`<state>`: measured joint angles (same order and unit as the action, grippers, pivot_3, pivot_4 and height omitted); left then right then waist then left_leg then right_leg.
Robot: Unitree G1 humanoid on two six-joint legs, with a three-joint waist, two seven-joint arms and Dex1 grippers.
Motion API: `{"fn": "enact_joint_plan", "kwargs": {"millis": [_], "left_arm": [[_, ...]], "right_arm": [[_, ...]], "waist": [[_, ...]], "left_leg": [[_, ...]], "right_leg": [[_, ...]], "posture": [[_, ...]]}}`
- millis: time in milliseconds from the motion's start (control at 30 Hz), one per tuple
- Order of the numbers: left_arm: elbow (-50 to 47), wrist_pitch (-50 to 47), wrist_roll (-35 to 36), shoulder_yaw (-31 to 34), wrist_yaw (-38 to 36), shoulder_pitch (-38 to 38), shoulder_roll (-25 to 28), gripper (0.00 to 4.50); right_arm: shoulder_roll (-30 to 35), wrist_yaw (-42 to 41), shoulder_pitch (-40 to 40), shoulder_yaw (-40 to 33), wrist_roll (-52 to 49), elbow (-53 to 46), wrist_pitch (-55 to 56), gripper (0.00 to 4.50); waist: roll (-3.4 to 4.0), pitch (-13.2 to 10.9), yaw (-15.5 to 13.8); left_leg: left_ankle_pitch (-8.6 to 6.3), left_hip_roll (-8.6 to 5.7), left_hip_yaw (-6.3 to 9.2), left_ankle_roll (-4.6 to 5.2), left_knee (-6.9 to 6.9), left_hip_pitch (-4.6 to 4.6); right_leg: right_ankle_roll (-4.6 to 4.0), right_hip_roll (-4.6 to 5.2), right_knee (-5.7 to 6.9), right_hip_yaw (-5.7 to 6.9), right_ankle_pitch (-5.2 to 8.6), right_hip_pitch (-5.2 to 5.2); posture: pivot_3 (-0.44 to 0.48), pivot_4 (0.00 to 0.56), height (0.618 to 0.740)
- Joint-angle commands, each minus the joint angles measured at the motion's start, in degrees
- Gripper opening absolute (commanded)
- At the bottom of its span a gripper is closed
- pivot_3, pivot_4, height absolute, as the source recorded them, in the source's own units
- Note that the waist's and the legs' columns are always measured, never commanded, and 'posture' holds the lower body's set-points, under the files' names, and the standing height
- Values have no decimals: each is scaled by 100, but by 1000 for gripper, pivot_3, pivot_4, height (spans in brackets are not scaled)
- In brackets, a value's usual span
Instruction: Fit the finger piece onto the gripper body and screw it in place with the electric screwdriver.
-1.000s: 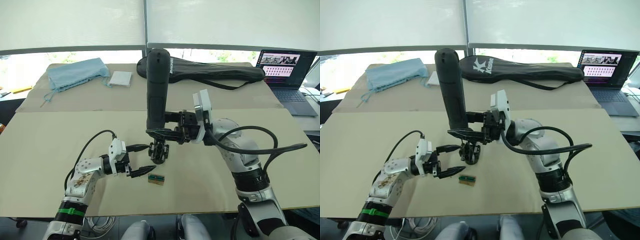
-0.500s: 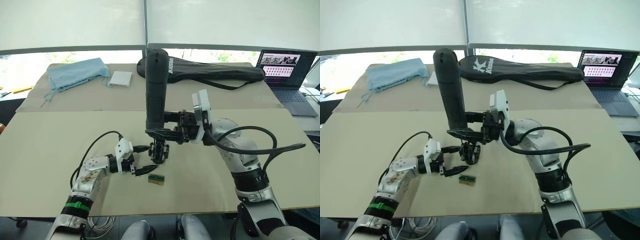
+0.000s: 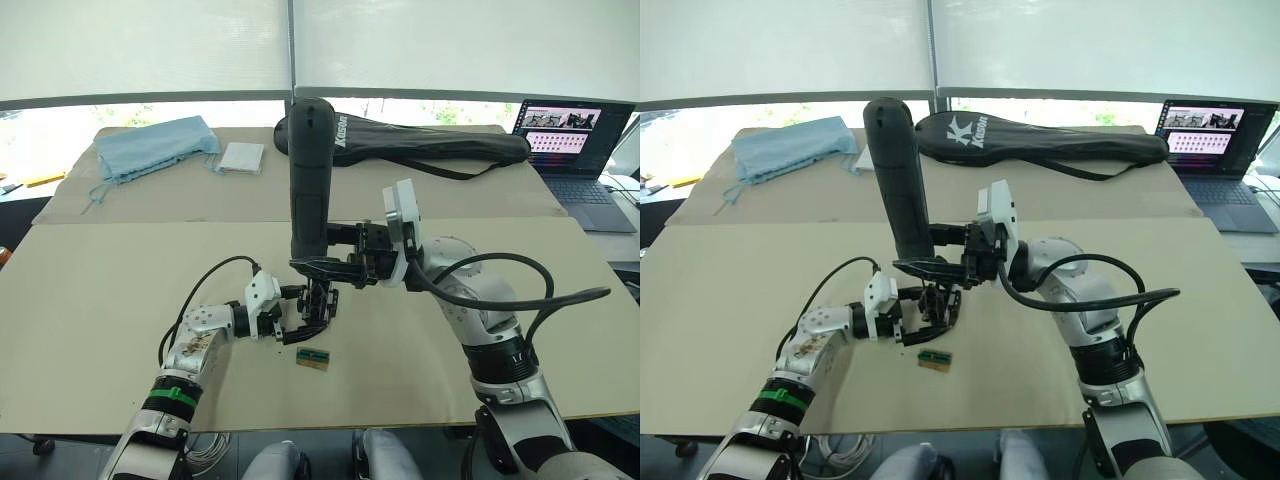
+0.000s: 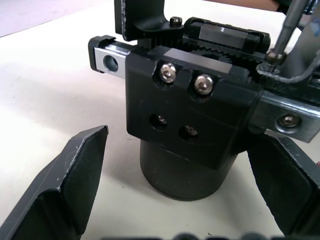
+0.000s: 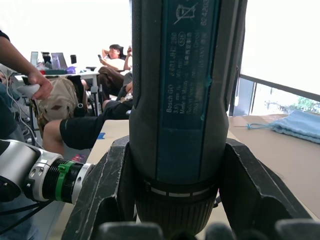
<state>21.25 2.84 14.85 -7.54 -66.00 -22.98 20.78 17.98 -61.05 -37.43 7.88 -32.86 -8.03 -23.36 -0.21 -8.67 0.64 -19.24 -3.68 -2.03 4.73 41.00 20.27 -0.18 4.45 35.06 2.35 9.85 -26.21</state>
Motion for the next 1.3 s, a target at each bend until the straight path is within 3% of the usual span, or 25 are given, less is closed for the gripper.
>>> {"fn": "enact_joint_plan", "kwargs": {"millis": [33, 700, 800, 900, 1300], "left_arm": [[43, 82, -29, -82, -105, -54, -47, 4500], [480, 346, -350, -217, -61, -205, -169, 4500], [520, 358, -354, -242, -96, -209, -162, 3738], [523, 412, -391, -279, -127, -194, -154, 2437], [497, 519, -449, -336, -128, -195, -154, 2423]], "right_arm": [[23, 30, -1, -50, -44, -253, 50, 1918], [58, 102, -3, -13, -26, -260, 20, 1918], [67, 118, -21, -1, -7, -236, 23, 1918], [74, 138, -18, 19, 13, -223, 22, 1918], [157, 223, 103, 133, 186, -123, -58, 1918]], "waist": [[0, 0, 0], [0, 1, -49], [0, 2, -54], [-1, 4, -57], [-1, 6, -64]], "left_leg": [[0, 0, 0, 0, 0, 0], [0, 0, 0, 1, 1, 0], [0, 0, 1, 1, 1, -1], [-1, 0, 1, 2, 2, -1], [-1, 1, 2, 3, 1, -2]], "right_leg": [[0, 0, 0, 0, 0, 0], [0, 3, 0, -1, 0, 2], [0, 4, 0, -1, 0, 3], [0, 4, 1, -2, 0, 4], [0, 5, 0, -2, 0, 5]], "posture": [[0, 150, 740], [0, 150, 740], [0, 150, 740], [0, 150, 740], [0, 150, 740]]}}
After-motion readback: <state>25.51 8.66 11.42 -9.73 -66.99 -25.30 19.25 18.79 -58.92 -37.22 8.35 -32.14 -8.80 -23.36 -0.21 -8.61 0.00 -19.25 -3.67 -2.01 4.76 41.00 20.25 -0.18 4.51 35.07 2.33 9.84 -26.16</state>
